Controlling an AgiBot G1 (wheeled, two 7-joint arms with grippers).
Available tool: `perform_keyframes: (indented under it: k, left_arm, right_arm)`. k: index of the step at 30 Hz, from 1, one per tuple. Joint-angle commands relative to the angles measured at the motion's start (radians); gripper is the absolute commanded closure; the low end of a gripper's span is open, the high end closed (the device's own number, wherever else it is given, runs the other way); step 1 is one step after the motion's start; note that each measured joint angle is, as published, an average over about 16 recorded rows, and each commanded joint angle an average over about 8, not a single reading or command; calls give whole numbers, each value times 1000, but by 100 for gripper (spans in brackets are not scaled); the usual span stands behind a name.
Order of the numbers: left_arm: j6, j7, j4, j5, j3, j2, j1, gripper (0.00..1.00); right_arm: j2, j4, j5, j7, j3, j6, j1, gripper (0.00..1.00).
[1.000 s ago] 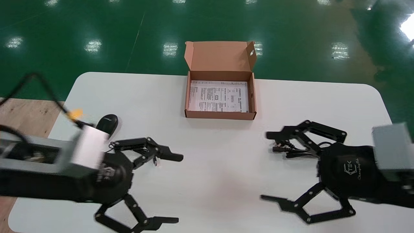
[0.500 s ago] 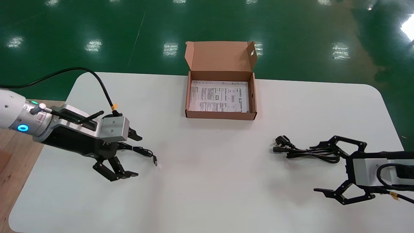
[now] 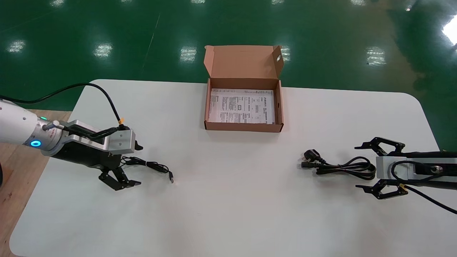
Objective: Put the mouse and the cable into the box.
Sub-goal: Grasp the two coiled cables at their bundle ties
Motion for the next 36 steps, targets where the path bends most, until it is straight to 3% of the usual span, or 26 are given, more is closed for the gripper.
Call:
perform_keyframes:
  k: [1, 9, 10, 12, 16, 18, 20, 36]
  left_arm:
    - [-26, 36, 45, 4, 0, 10, -4, 0]
    - [-97, 116, 140, 6, -1, 32, -9, 0]
    - [-104, 123, 148, 6, -2, 34, -9, 0]
    - [-115, 131, 160, 4, -3, 36, -8, 3]
    - [-136, 144, 182, 2, -5, 42, -8, 53]
    - [-142, 147, 188, 2, -5, 44, -9, 78]
    - [-146, 149, 193, 2, -6, 46, -9, 100]
    - [-135, 143, 178, 0, -6, 41, -7, 100]
  right_arm:
    - [-18, -37, -15, -21, -5, 39, 13, 0]
    - [-68, -126, -22, -50, -9, 64, 50, 1]
    - [-73, -134, -23, -53, -10, 65, 53, 8]
    - [-80, -145, -26, -57, -11, 65, 57, 32]
    - [-92, -167, -35, -67, -17, 71, 64, 82]
    - [-95, -173, -38, -69, -18, 73, 65, 100]
    - [-98, -179, -40, -71, -20, 75, 67, 100]
    - [-91, -163, -34, -67, -17, 70, 62, 100]
